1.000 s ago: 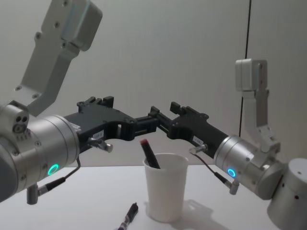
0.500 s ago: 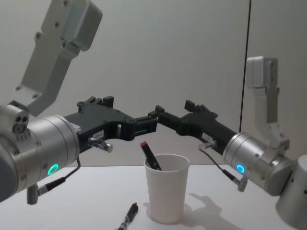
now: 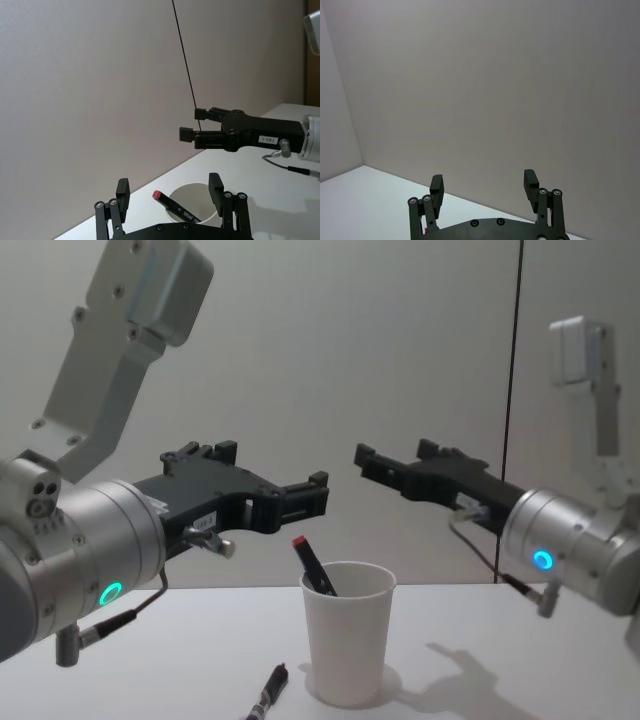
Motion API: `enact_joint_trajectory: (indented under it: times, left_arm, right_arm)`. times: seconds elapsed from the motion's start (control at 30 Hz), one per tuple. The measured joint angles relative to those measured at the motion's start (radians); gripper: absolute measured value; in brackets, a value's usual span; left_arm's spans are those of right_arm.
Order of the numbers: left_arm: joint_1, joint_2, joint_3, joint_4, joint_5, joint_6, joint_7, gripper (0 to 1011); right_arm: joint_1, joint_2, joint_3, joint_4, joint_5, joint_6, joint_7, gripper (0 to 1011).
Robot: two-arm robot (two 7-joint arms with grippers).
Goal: Place the pen into the pen holder.
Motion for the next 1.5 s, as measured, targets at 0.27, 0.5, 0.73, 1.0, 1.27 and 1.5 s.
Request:
enact_joint_trajectory:
  times: [0.27, 0.5, 0.73, 1.0, 1.27, 1.5]
  left_arm:
    - [0.000, 0.000, 0.000, 0.000, 0.000, 0.000, 0.000, 1002]
    - [0.000, 0.000, 0.000, 0.000, 0.000, 0.000, 0.000, 1002]
    - [0.000, 0.000, 0.000, 0.000, 0.000, 0.000, 0.000, 1002]
    - [0.000, 0.000, 0.000, 0.000, 0.000, 0.000, 0.000, 1002]
    - [0.000, 0.000, 0.000, 0.000, 0.000, 0.000, 0.000, 1002]
    - [0.000, 0.000, 0.000, 0.000, 0.000, 0.000, 0.000, 1002]
  right_arm:
    - [-0.100, 0.038, 0.016, -0.230, -0.034, 0.187, -0.060, 1001]
    - [-0.183, 0.074, 0.033, -0.395, -0.075, 0.315, -0.116, 1001]
    - [-0.253, 0.106, 0.050, -0.514, -0.095, 0.410, -0.158, 1001]
    - [-0.321, 0.136, 0.069, -0.617, -0.106, 0.485, -0.194, 1001]
    - [-0.379, 0.163, 0.080, -0.692, -0.124, 0.532, -0.213, 1001]
    - [-0.413, 0.179, 0.085, -0.732, -0.141, 0.550, -0.216, 1001]
